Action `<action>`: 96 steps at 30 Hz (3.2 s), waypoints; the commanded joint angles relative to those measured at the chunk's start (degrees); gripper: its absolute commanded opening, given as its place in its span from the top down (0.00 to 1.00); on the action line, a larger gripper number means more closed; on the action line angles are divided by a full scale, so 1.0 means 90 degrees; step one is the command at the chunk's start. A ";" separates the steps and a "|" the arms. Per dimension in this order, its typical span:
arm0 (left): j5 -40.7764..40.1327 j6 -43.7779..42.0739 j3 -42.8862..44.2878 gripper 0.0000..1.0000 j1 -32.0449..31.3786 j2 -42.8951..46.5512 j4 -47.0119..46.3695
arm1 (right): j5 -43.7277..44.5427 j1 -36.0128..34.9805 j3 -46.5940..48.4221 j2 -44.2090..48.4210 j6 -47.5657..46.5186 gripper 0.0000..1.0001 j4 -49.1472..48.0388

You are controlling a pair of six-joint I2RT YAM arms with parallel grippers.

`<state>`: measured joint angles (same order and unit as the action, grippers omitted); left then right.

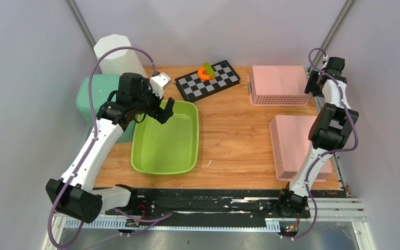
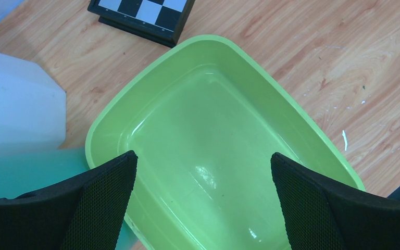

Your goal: Turn the large container upside down

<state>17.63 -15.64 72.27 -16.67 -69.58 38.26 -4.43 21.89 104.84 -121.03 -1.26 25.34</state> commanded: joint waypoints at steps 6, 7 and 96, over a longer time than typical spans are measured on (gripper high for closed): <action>0.0103 0.0034 -0.0122 0.00 0.0035 0.0098 -0.0117 | 0.0091 0.0084 0.0456 -0.0059 0.0261 0.39 0.0472; 0.0102 0.0038 -0.0136 0.00 0.0035 0.0091 -0.0120 | 0.0078 0.0082 0.0447 -0.0035 0.0273 0.39 0.0475; -0.0435 -0.1164 -0.2664 0.00 -0.0637 0.2126 -0.0582 | -0.3037 -0.8776 -0.4300 0.2924 -0.9201 0.76 0.1502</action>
<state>12.58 -26.37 49.06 -22.90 -51.13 34.04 -29.61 -56.31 65.43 -95.64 -85.54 30.48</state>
